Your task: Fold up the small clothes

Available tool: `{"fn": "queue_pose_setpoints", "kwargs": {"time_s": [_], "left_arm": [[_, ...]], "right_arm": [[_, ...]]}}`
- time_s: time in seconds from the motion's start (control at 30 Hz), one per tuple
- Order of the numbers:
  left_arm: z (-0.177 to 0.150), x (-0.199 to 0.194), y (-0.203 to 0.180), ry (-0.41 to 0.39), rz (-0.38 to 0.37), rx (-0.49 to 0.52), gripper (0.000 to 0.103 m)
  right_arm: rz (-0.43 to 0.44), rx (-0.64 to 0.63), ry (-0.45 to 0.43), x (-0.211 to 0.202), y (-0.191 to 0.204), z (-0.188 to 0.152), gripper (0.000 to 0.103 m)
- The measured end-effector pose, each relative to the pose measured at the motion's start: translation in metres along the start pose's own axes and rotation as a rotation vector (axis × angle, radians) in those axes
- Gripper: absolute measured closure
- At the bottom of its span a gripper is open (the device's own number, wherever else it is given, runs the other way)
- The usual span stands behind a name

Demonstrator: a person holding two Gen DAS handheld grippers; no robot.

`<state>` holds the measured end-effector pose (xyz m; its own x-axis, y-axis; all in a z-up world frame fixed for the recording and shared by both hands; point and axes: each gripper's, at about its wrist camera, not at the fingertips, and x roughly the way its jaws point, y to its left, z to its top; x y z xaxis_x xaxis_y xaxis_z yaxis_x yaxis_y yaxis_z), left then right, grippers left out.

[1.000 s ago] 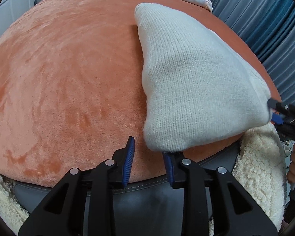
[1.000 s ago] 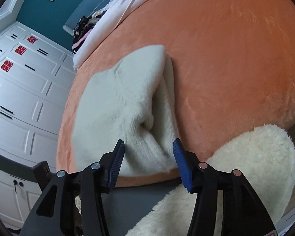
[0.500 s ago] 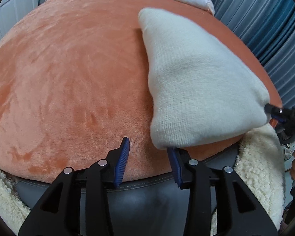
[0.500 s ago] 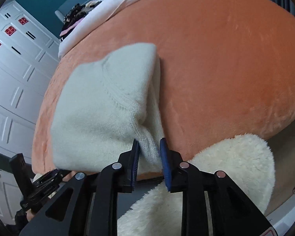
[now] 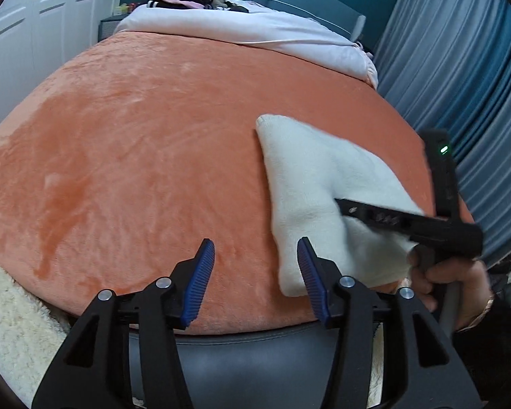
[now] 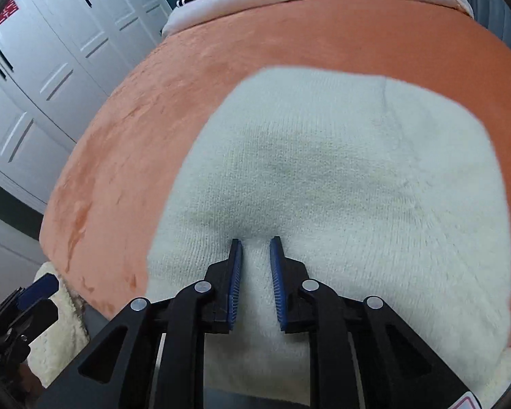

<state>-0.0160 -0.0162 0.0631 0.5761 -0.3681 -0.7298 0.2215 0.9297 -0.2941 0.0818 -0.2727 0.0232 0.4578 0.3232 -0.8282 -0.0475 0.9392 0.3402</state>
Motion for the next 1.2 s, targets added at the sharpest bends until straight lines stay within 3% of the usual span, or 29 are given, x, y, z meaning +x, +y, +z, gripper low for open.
{"fn": "queue_pose_setpoints", "kwargs": {"time_s": [0.07, 0.17, 0.23, 0.27, 0.3, 0.37, 0.43, 0.47, 0.6, 0.73, 0.77, 0.87, 0.9, 0.93, 0.97, 1.1, 1.13, 1.2], "left_arm": [[0.002, -0.005, 0.003, -0.012, 0.000, -0.010, 0.054], [0.003, -0.003, 0.003, -0.008, -0.025, -0.022, 0.054], [0.004, 0.005, -0.005, 0.010, -0.042, -0.007, 0.054], [0.003, 0.008, -0.010, 0.017, -0.051, 0.002, 0.054], [0.004, 0.013, -0.017, 0.028, -0.060, 0.014, 0.054], [0.004, 0.020, -0.033, 0.047, -0.066, 0.051, 0.054], [0.006, 0.021, -0.047, 0.042, -0.068, 0.086, 0.054], [0.008, 0.021, -0.051, 0.039, -0.074, 0.095, 0.054], [0.008, 0.029, -0.062, 0.050, -0.080, 0.104, 0.049], [0.005, 0.036, -0.073, 0.066, -0.076, 0.133, 0.049], [0.004, 0.040, -0.075, 0.072, -0.069, 0.150, 0.049], [-0.002, 0.054, -0.079, 0.107, -0.051, 0.165, 0.049], [-0.003, 0.060, -0.080, 0.122, -0.047, 0.164, 0.049], [-0.005, 0.065, -0.079, 0.135, -0.039, 0.163, 0.049], [-0.006, 0.069, -0.079, 0.143, -0.032, 0.164, 0.049], [-0.009, 0.077, -0.077, 0.145, 0.007, 0.189, 0.046], [-0.010, 0.081, -0.077, 0.152, 0.013, 0.189, 0.045], [-0.013, 0.092, -0.076, 0.183, 0.018, 0.183, 0.042]], "right_arm": [[0.058, 0.056, -0.092, -0.041, -0.010, 0.000, 0.090], [-0.045, 0.087, -0.174, -0.078, -0.037, -0.017, 0.090], [-0.163, 0.136, -0.090, -0.060, -0.071, -0.030, 0.090], [-0.189, 0.158, -0.018, -0.040, -0.087, -0.038, 0.098], [-0.166, 0.180, 0.006, -0.031, -0.099, -0.045, 0.103], [-0.104, 0.239, -0.049, -0.048, -0.101, -0.048, 0.103], [-0.077, 0.263, -0.141, -0.075, -0.097, -0.050, 0.096], [-0.074, 0.261, -0.173, -0.084, -0.096, -0.051, 0.089], [-0.110, 0.285, -0.179, -0.089, -0.114, -0.056, 0.089], [-0.045, 0.359, -0.246, -0.105, -0.134, -0.048, 0.089], [-0.037, 0.359, -0.245, -0.104, -0.136, -0.040, 0.087], [-0.043, 0.312, -0.166, -0.080, -0.139, -0.025, 0.045], [-0.058, 0.296, -0.128, -0.070, -0.143, -0.024, 0.049], [-0.044, 0.274, -0.087, -0.058, -0.141, -0.021, 0.062], [-0.031, 0.255, -0.079, -0.055, -0.135, -0.017, 0.091], [0.051, 0.222, -0.242, -0.089, -0.130, -0.011, 0.094], [0.041, 0.260, -0.200, -0.074, -0.145, -0.013, 0.094], [-0.014, 0.267, -0.033, -0.028, -0.164, -0.023, 0.094]]}}
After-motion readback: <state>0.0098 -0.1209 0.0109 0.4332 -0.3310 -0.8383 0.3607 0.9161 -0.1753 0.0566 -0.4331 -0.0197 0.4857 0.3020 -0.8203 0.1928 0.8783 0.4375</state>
